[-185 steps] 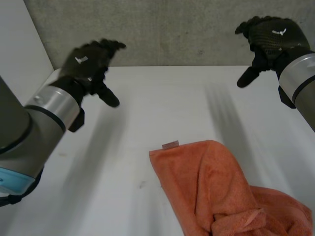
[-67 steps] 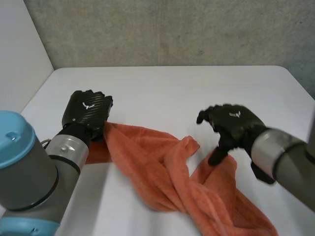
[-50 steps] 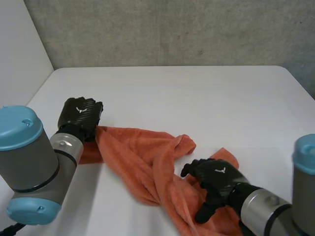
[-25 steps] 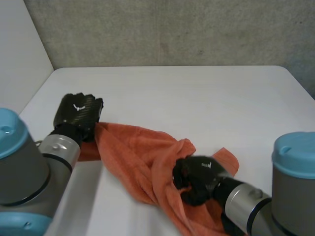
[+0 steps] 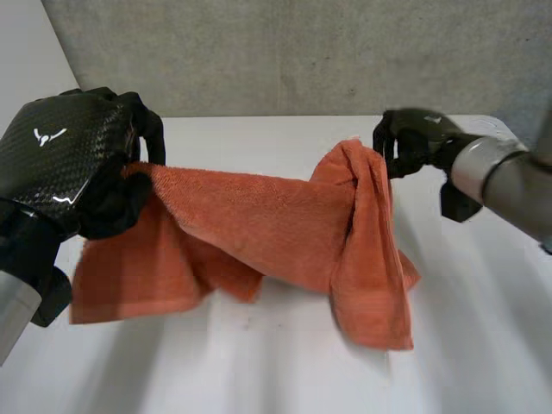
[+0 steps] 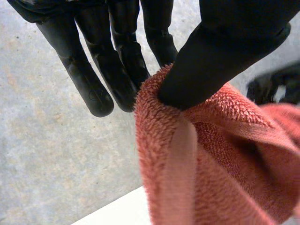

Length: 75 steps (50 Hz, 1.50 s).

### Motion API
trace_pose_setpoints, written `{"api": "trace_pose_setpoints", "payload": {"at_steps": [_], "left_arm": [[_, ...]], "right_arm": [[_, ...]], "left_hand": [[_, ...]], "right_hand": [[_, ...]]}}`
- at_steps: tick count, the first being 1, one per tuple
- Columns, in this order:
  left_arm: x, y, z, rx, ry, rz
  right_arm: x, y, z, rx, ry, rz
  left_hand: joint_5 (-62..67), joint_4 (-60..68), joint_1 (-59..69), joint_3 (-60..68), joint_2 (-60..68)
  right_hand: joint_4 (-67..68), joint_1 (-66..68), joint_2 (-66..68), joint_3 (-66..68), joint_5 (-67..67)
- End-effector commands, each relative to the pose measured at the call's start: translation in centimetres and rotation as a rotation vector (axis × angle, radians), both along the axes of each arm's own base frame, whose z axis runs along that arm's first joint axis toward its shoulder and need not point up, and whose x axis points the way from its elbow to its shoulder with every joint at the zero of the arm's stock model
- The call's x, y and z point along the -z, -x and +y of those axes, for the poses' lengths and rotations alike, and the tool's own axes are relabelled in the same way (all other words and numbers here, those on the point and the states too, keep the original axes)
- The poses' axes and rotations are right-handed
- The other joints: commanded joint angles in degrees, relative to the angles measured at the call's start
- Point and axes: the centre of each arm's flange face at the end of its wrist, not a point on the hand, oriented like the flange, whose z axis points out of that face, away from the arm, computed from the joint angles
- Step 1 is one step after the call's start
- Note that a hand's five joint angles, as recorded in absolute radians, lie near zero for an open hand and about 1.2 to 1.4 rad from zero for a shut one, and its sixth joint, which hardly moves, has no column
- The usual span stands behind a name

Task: Fold the laundry

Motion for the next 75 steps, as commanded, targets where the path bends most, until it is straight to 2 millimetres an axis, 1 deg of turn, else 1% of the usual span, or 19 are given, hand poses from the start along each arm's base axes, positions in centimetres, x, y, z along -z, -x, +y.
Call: {"api": "trace_pose_setpoints", "payload": {"at_steps": [1, 3, 5, 8, 10, 16, 20, 29, 37, 49, 52, 56, 57, 62, 64, 65, 67, 70, 75], "left_arm": [[2.8, 1.1, -3.1, -0.028, -0.075, -0.024], [4.1, 1.6, -4.0, -0.031, -0.102, -0.043], [5.0, 2.1, -4.8, -0.033, -0.119, -0.055], [6.4, 2.4, -6.4, -0.052, -0.143, -0.076], [7.0, 2.5, -7.9, -0.076, -0.152, -0.083], [7.4, 2.5, -10.0, -0.107, -0.162, -0.084], [7.4, 2.1, -11.4, -0.138, -0.161, -0.080], [8.0, 1.8, -12.1, -0.155, -0.167, -0.080], [7.9, 1.8, -12.1, -0.155, -0.164, -0.080], [7.8, 1.8, -12.0, -0.153, -0.163, -0.078], [8.0, 1.8, -11.9, -0.151, -0.167, -0.080], [8.0, 1.8, -11.7, -0.148, -0.168, -0.081], [8.0, 1.8, -11.7, -0.148, -0.168, -0.081], [7.1, 1.7, -11.1, -0.144, -0.150, -0.069], [5.2, 1.3, -10.2, -0.143, -0.105, -0.040], [5.2, 1.3, -10.2, -0.143, -0.104, -0.040], [3.0, 0.9, -9.0, -0.138, -0.046, -0.007], [1.7, 0.6, -8.1, -0.135, -0.010, 0.015], [-2.8, -0.3, -4.6, -0.100, 0.096, 0.094]], "right_arm": [[6.8, -1.5, -4.0, 0.056, -0.124, 0.072], [7.5, -1.8, -4.0, 0.056, -0.144, 0.086], [7.2, -1.6, -4.3, 0.087, -0.129, 0.116], [6.2, -1.3, -4.4, 0.117, -0.100, 0.126], [3.2, -0.3, -4.0, 0.178, -0.036, 0.130], [-1.1, 1.0, 0.0, 0.200, 0.031, 0.126], [-1.5, 1.2, 2.6, 0.174, 0.038, 0.138], [2.1, -0.6, 10.7, 0.012, -0.005, 0.202], [6.2, -1.9, 14.3, -0.085, -0.057, 0.243], [11.4, -3.1, 13.1, -0.063, -0.013, 0.356], [12.1, -2.9, 12.1, -0.026, 0.053, 0.404], [11.9, -3.0, 11.3, -0.004, 0.170, 0.421], [11.9, -3.0, 11.3, -0.004, 0.170, 0.421], [9.5, -3.0, 11.0, 0.009, 0.272, 0.373], [4.9, -2.5, 11.2, 0.046, 0.369, 0.302], [4.9, -2.5, 11.2, 0.046, 0.370, 0.302], [0.1, -0.8, 10.4, 0.112, 0.463, 0.254], [-3.8, 1.3, 9.4, 0.148, 0.497, 0.236], [-6.9, 3.3, 8.0, 0.138, 0.478, 0.230]], "left_hand": [[11.4, 10.3, 12.9, 10.3, 10.2], [11.4, 10.3, 12.9, 10.3, 10.2], [11.4, 10.3, 12.9, 10.3, 10.2], [11.4, 10.3, 12.9, 10.3, 10.2], [11.4, 10.3, 12.9, 10.3, 10.2], [11.4, 10.3, 12.9, 10.3, 10.2], [11.4, 10.3, 12.9, 10.3, 10.2], [11.4, 10.3, 12.9, 10.3, 10.2], [11.4, 10.3, 12.9, 10.3, 10.2], [11.4, 10.3, 12.9, 10.3, 10.2], [11.4, 10.3, 12.9, 10.3, 10.2], [11.4, 10.3, 12.9, 10.3, 10.2], [11.4, 10.3, 12.9, 10.3, 10.2], [11.4, 10.3, 12.9, 10.3, 10.2], [11.4, 10.3, 12.9, 10.3, 10.2], [11.4, 10.3, 12.9, 10.3, 10.2], [11.4, 10.3, 12.9, 10.3, 10.2], [11.4, 10.3, 12.9, 10.3, 10.2], [11.4, 10.3, 12.9, 10.3, 10.2]], "right_hand": [[11.8, 24.3, 12.4, 12.2, 14.4], [11.8, 24.3, 12.4, 12.2, 14.4], [-42.5, -30.0, -41.9, -42.1, -39.9], [-55.2, -42.8, -54.6, -54.9, -52.7], [-58.2, -45.7, -57.6, -57.8, -55.6], [-57.6, -45.1, -57.0, -57.2, -55.0], [-57.4, -45.0, -56.8, -57.1, -54.8], [-54.7, -42.3, -54.1, -54.4, -52.2], [-51.9, -39.4, -51.3, -51.5, -49.3], [-44.1, -31.7, -43.5, -43.8, -41.6], [-33.0, -20.6, -32.4, -32.7, -30.5], [11.7, 24.2, 12.3, 12.1, 14.3], [11.8, 24.3, 12.4, 12.2, 14.4], [11.8, 24.3, 12.4, 12.2, 14.4], [11.8, 24.3, 12.4, 12.2, 14.4], [11.8, 24.3, 12.4, 12.2, 14.4], [11.8, 24.3, 12.4, 12.2, 14.4], [11.8, 24.3, 12.4, 12.2, 14.4], [11.8, 24.3, 12.4, 12.2, 14.4]]}}
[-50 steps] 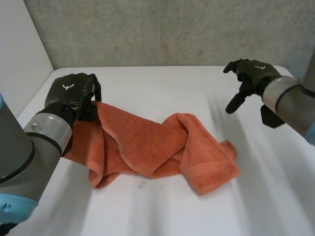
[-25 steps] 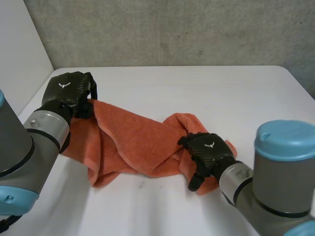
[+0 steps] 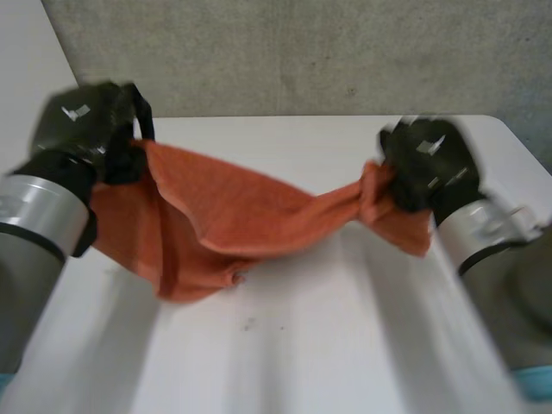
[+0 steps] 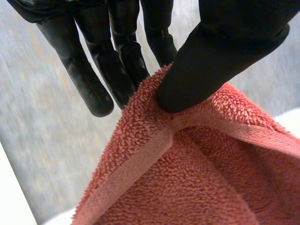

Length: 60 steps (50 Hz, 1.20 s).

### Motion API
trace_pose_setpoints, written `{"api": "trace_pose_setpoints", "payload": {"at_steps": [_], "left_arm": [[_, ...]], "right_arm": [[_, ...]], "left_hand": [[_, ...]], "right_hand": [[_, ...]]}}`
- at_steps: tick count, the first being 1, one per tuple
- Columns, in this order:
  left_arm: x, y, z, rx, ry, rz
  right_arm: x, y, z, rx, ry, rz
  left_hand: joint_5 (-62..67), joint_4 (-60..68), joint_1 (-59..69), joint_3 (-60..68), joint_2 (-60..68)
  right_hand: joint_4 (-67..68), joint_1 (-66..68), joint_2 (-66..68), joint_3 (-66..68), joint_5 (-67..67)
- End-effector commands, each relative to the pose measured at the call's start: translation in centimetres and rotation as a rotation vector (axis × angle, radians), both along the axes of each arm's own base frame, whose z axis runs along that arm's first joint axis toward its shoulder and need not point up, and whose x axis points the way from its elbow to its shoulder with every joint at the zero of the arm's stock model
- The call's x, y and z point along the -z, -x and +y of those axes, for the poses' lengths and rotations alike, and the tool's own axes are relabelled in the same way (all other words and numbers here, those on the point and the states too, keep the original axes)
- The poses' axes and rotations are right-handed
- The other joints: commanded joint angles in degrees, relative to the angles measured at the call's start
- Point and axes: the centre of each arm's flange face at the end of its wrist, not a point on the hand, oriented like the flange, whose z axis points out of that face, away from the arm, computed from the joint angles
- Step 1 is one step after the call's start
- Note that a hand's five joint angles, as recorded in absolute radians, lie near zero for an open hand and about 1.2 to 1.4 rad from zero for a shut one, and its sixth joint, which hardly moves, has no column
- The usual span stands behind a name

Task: Fold the laundry

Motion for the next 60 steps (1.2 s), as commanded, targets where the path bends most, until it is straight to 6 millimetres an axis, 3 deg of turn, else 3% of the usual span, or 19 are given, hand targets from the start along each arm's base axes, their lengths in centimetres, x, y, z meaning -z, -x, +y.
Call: {"api": "trace_pose_setpoints", "payload": {"at_steps": [1, 6, 9, 11, 14, 19, 23, 24, 25, 26, 27, 29, 34, 38, 42, 47, 52, 55, 60], "left_arm": [[-4.8, -1.0, 3.7, 0.032, 0.123, 0.078], [-6.6, -0.9, 5.6, 0.077, 0.157, 0.130], [-6.5, -0.7, 5.8, 0.087, 0.151, 0.134], [-6.2, -0.6, 5.5, 0.084, 0.139, 0.129], [-5.0, -0.5, 4.7, 0.076, 0.103, 0.110], [1.0, 1.2, 1.6, 0.067, -0.088, 0.014], [3.3, 1.5, 0.1, 0.050, -0.157, -0.019], [4.3, 1.5, -0.8, 0.035, -0.186, -0.032], [4.3, 1.5, -0.8, 0.035, -0.186, -0.033], [5.2, 1.3, -1.7, 0.016, -0.211, -0.043], [5.8, 1.2, -2.5, 0.000, -0.227, -0.049], [6.2, 1.1, -3.1, -0.009, -0.238, -0.053], [6.2, 1.1, -3.5, -0.015, -0.237, -0.051], [5.8, 1.1, -3.4, -0.012, -0.226, -0.047], [4.9, 1.1, -3.2, -0.011, -0.203, -0.034], [2.8, 0.8, -2.6, -0.009, -0.143, -0.001], [1.0, 0.7, -1.6, 0.005, -0.102, 0.045], [0.6, 0.6, -1.3, 0.007, -0.092, 0.055], [-0.6, 0.5, -0.4, 0.019, -0.063, 0.084]], "right_arm": [[-6.4, 3.7, -1.9, 0.016, 0.023, -0.030], [-8.3, 5.4, -3.9, 0.046, 0.001, -0.086], [-7.1, 5.4, -5.9, 0.034, -0.081, -0.115], [-4.6, 4.6, -7.7, -0.006, -0.205, -0.127], [-3.2, 4.2, -8.4, -0.019, -0.271, -0.125], [2.8, 3.3, -12.4, -0.006, -0.439, -0.102], [4.9, 3.2, -14.3, 0.027, -0.462, -0.095], [5.6, 3.3, -15.1, 0.060, -0.461, -0.092], [5.6, 3.3, -15.2, 0.061, -0.461, -0.092], [5.9, 3.6, -15.9, 0.104, -0.449, -0.087], [5.8, 3.9, -16.4, 0.150, -0.434, -0.085], [5.5, 4.0, -16.5, 0.179, -0.423, -0.084], [4.0, 4.3, -14.6, 0.200, -0.413, -0.074], [1.5, 2.8, -9.8, 0.118, -0.379, -0.083], [1.8, 1.7, -6.8, 0.049, -0.375, -0.080], [5.3, -0.8, -1.4, -0.074, -0.444, -0.033], [7.5, -2.0, 0.6, -0.125, -0.477, -0.027], [9.8, -2.6, 0.4, -0.129, -0.520, -0.041], [11.1, -3.2, -0.6, -0.124, -0.522, -0.080]], "left_hand": [[11.1, 10.2, 12.9, 10.3, 10.2], [11.1, 10.2, 12.9, 10.3, 10.2], [11.1, 10.2, 12.9, 10.3, 10.2], [11.1, 10.2, 12.9, 10.3, 10.2], [11.1, 10.2, 12.9, 10.3, 10.2], [11.1, 10.2, 12.9, 10.3, 10.2], [11.1, 10.2, 12.9, 10.3, 10.2], [11.1, 10.2, 12.9, 10.3, 10.2], [11.1, 10.2, 12.9, 10.3, 10.2], [11.1, 10.2, 12.9, 10.3, 10.2], [11.1, 10.2, 12.9, 10.3, 10.2], [11.1, 10.2, 12.9, 10.3, 10.2], [11.1, 10.2, 12.9, 10.3, 10.2], [11.1, 10.2, 12.9, 10.3, 10.2], [11.1, 10.2, 12.9, 10.3, 10.2], [11.1, 10.2, 12.9, 10.3, 10.2], [11.1, 10.2, 12.9, 10.3, 10.2], [11.1, 10.2, 12.9, 10.3, 10.2], [11.1, 10.2, 12.9, 10.3, 10.2]], "right_hand": [[12.0, 25.6, 12.4, 12.9, 15.8], [12.0, 25.6, 12.4, 12.9, 15.8], [12.0, 25.6, 12.4, 12.9, 15.8], [12.0, 25.6, 12.4, 12.9, 15.8], [12.0, 25.6, 12.4, 12.9, 15.8], [12.0, 25.6, 12.4, 12.9, 15.8], [12.0, 25.6, 12.4, 12.9, 15.8], [-12.2, 1.3, -11.9, -11.3, -8.5], [-12.5, 1.1, -12.1, -11.6, -8.7], [-40.6, -27.0, -40.3, -39.7, -36.9], [-53.4, -39.8, -53.0, -52.5, -49.7], [-56.2, -42.6, -55.8, -55.3, -52.5], [-55.2, -41.6, -54.9, -54.3, -51.5], [-53.5, -40.0, -53.2, -52.6, -49.8], [-47.6, -34.1, -47.3, -46.7, -43.9], [-36.2, -22.6, -35.9, -35.3, -32.5], [-35.9, -22.3, -35.5, -35.0, -32.1], [-36.0, -22.5, -35.7, -35.1, -32.3], [-36.0, -22.5, -35.7, -35.1, -32.3]]}}
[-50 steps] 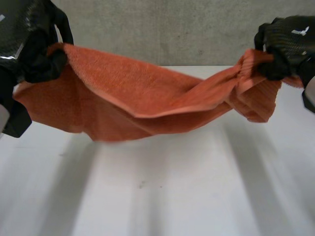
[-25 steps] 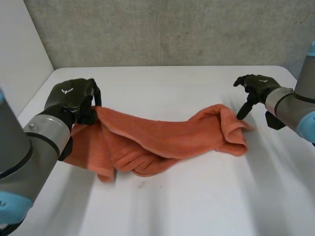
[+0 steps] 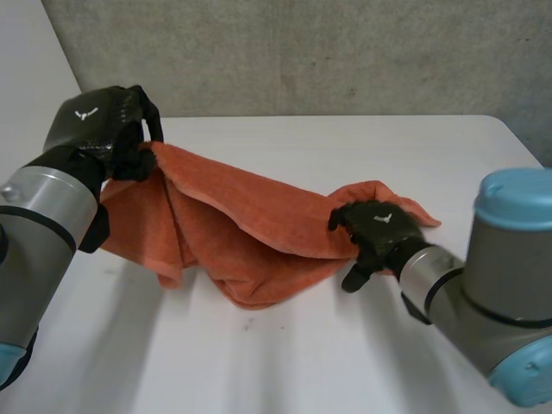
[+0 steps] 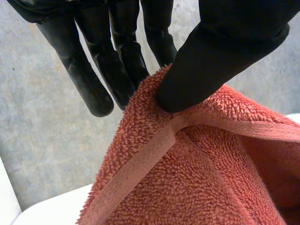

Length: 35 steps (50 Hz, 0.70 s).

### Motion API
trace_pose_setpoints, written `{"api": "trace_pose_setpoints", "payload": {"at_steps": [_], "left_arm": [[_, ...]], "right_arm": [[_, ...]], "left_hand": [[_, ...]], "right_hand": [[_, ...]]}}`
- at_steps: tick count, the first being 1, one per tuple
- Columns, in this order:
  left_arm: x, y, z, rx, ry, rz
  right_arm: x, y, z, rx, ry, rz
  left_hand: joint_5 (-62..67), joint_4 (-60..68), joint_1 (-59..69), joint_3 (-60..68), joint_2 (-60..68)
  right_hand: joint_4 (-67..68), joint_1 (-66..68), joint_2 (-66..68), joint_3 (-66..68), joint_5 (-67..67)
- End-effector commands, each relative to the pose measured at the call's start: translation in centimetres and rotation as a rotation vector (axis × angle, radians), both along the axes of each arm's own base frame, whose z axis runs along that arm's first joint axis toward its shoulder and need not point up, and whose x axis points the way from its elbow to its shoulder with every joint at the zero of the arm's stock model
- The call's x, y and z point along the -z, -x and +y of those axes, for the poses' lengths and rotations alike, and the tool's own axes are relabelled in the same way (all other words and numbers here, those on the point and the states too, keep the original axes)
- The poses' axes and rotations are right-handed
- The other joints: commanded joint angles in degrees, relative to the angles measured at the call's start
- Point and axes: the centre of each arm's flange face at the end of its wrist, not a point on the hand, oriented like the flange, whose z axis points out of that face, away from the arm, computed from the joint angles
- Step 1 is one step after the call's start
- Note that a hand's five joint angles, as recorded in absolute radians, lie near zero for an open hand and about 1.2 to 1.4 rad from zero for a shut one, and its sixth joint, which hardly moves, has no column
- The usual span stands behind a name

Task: Fold the laundry

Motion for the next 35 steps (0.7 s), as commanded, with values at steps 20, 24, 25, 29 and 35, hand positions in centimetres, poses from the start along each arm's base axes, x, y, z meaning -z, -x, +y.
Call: {"api": "trace_pose_setpoints", "payload": {"at_steps": [20, 24, 25, 29, 35], "left_arm": [[-3.2, -0.1, 3.2, 0.045, 0.085, 0.069], [-3.2, -0.1, 3.2, 0.045, 0.085, 0.069], [-3.2, -0.1, 3.2, 0.045, 0.085, 0.069], [-3.3, -0.1, 3.3, 0.047, 0.087, 0.072], [-3.8, -0.1, 3.7, 0.055, 0.095, 0.095]], "right_arm": [[6.5, -3.7, -4.2, 0.074, 0.057, -0.084], [6.8, -4.3, -4.0, 0.060, 0.055, -0.083], [6.9, -4.5, -3.9, 0.057, 0.056, -0.085], [6.9, -4.6, -4.2, 0.062, 0.065, -0.100], [7.0, -5.1, -5.0, 0.070, 0.089, -0.128]], "left_hand": [[11.1, 10.2, 12.9, 10.3, 10.2], [11.1, 10.2, 12.9, 10.3, 10.2], [11.1, 10.2, 12.9, 10.3, 10.2], [11.1, 10.2, 12.9, 10.3, 10.2], [11.1, 10.2, 12.9, 10.3, 10.2]], "right_hand": [[13.3, 17.7, 14.1, 13.7, 14.3], [12.7, 17.0, 13.4, 13.0, 13.6], [12.8, 17.2, 13.6, 13.2, 13.8], [13.3, 17.7, 14.1, 13.7, 14.3], [17.0, 21.4, 17.7, 17.3, 18.0]]}}
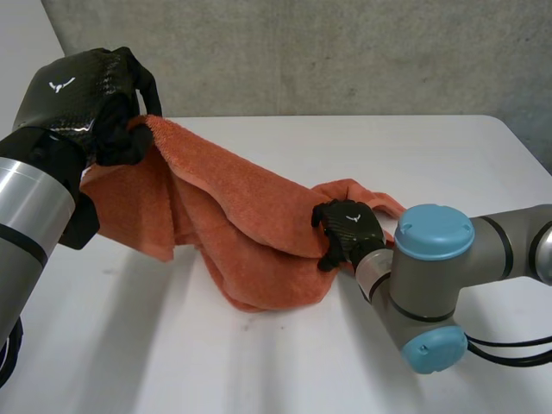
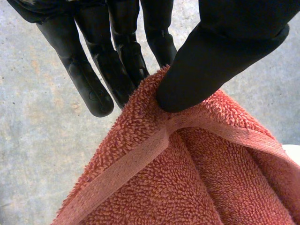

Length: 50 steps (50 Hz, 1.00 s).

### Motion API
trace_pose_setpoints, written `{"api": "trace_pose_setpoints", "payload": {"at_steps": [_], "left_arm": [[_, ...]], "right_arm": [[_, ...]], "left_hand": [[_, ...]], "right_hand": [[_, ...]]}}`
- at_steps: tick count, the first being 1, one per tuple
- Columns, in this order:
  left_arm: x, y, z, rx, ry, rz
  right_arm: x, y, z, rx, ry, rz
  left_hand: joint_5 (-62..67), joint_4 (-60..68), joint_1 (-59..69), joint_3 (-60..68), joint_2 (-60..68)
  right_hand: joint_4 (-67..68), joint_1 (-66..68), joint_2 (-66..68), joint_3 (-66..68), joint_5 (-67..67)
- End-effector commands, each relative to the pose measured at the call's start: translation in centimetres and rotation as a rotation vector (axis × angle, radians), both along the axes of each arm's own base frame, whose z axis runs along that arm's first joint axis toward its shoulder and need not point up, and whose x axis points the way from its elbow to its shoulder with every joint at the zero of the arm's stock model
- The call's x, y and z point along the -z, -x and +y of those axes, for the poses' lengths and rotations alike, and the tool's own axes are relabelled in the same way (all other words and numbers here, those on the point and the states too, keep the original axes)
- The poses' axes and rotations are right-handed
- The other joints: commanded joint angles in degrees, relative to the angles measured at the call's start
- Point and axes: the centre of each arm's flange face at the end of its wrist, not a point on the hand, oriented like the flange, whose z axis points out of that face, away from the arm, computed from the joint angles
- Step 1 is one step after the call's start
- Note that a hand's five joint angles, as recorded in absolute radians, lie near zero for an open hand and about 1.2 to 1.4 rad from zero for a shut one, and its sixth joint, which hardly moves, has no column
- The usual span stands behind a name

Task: Fold the laundry

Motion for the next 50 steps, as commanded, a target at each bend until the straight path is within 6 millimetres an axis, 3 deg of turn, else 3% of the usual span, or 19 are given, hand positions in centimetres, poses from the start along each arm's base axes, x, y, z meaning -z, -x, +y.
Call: {"api": "trace_pose_setpoints", "payload": {"at_steps": [1, 9, 19, 21, 23, 24, 27, 28, 29, 30, 31, 32, 34, 37, 39, 43, 45, 50], "left_arm": [[-0.5, 0.0, 0.6, 0.014, 0.007, 0.030], [-0.7, 0.0, 0.8, 0.020, 0.009, 0.041], [-0.8, 0.0, 0.7, 0.018, 0.012, 0.046], [-0.9, 0.0, 0.7, 0.018, 0.013, 0.047], [-0.9, 0.0, 0.7, 0.018, 0.016, 0.049], [-0.9, 0.0, 0.7, 0.018, 0.016, 0.049], [-1.0, -0.1, 0.5, 0.010, 0.018, 0.048], [-0.9, -0.2, 0.3, 0.005, 0.015, 0.046], [-0.9, -0.2, 0.3, 0.005, 0.015, 0.046], [-0.7, -0.2, 0.1, 0.001, 0.010, 0.043], [-0.6, -0.4, -0.2, -0.007, 0.007, 0.039], [-0.6, -0.4, -0.2, -0.007, 0.007, 0.039], [-0.3, -0.8, -0.8, -0.031, 0.000, 0.034], [-0.1, -1.1, -1.1, -0.044, -0.003, 0.028], [0.2, -1.7, -1.7, -0.072, -0.013, 0.020], [1.2, -2.1, -2.4, -0.088, -0.041, 0.004], [2.2, -2.0, -2.8, -0.082, -0.069, -0.012], [6.6, -1.1, -3.9, -0.030, -0.206, -0.078]], "right_arm": [[0.1, -0.7, -1.0, 0.006, 0.028, -0.030], [1.2, -1.4, -2.0, 0.008, 0.032, -0.026], [1.5, -1.6, -2.5, 0.015, 0.022, -0.010], [1.4, -1.6, -2.5, 0.015, 0.020, -0.009], [1.2, -1.6, -2.6, 0.019, 0.014, -0.009], [1.2, -1.6, -2.6, 0.019, 0.014, -0.009], [-0.5, -1.3, -2.9, 0.032, 0.038, -0.034], [-2.8, -1.1, -2.9, 0.037, 0.079, -0.060], [-2.9, -1.1, -2.9, 0.038, 0.079, -0.060], [-6.0, -0.5, -3.0, 0.048, 0.134, -0.097], [-8.9, 0.9, -3.3, 0.072, 0.187, -0.125], [-9.0, 0.9, -3.3, 0.072, 0.187, -0.125], [-14.0, 4.8, -4.2, 0.135, 0.264, -0.131], [-15.7, 6.2, -4.0, 0.128, 0.262, -0.098], [-18.4, 8.3, -3.1, 0.065, 0.236, 0.001], [-18.6, 10.1, -2.8, 0.002, 0.165, 0.113], [-18.2, 12.1, -2.5, -0.030, 0.089, 0.211], [-16.6, 12.8, -1.1, -0.103, -0.018, 0.361]], "left_hand": [[11.1, 10.2, 12.9, 10.3, 10.2], [11.1, 10.2, 12.9, 10.3, 10.2], [11.1, 10.2, 12.9, 10.3, 10.2], [11.1, 10.2, 12.9, 10.3, 10.2], [11.1, 10.2, 12.9, 10.3, 10.2], [11.1, 10.2, 12.9, 10.3, 10.2], [11.1, 10.2, 12.9, 10.3, 10.2], [11.1, 10.2, 12.9, 10.3, 10.2], [11.1, 10.2, 12.9, 10.3, 10.2], [11.1, 10.2, 12.9, 10.3, 10.2], [11.1, 10.2, 12.9, 10.3, 10.2], [11.1, 10.2, 12.9, 10.3, 10.2], [11.1, 10.2, 12.9, 10.3, 10.2], [11.1, 10.2, 12.9, 10.3, 10.2], [11.1, 10.2, 12.9, 10.3, 10.2], [11.1, 10.2, 12.9, 10.3, 10.2], [11.1, 10.2, 12.9, 10.3, 10.2], [11.1, 10.2, 12.9, 10.3, 10.2]], "right_hand": [[10.5, 16.0, 10.5, 10.3, 11.7], [22.4, 28.0, 22.4, 22.3, 23.7], [17.4, 22.9, 17.4, 17.3, 18.6], [20.9, 26.5, 20.9, 20.8, 22.2], [45.1, 50.7, 45.1, 45.0, 46.4], [45.2, 50.8, 45.2, 45.1, 46.5], [45.2, 50.8, 45.2, 45.1, 46.5], [45.2, 50.8, 45.2, 45.1, 46.5], [45.2, 50.8, 45.2, 45.1, 46.5], [45.2, 50.8, 45.2, 45.1, 46.5], [45.2, 50.8, 45.2, 45.1, 46.5], [45.2, 50.8, 45.2, 45.1, 46.5], [45.2, 50.8, 45.2, 45.1, 46.5], [45.2, 50.8, 45.2, 45.1, 46.5], [45.2, 50.8, 45.2, 45.1, 46.5], [45.2, 50.8, 45.2, 45.1, 46.5], [45.2, 50.8, 45.2, 45.1, 46.5], [45.2, 50.8, 45.2, 45.1, 46.5]]}}
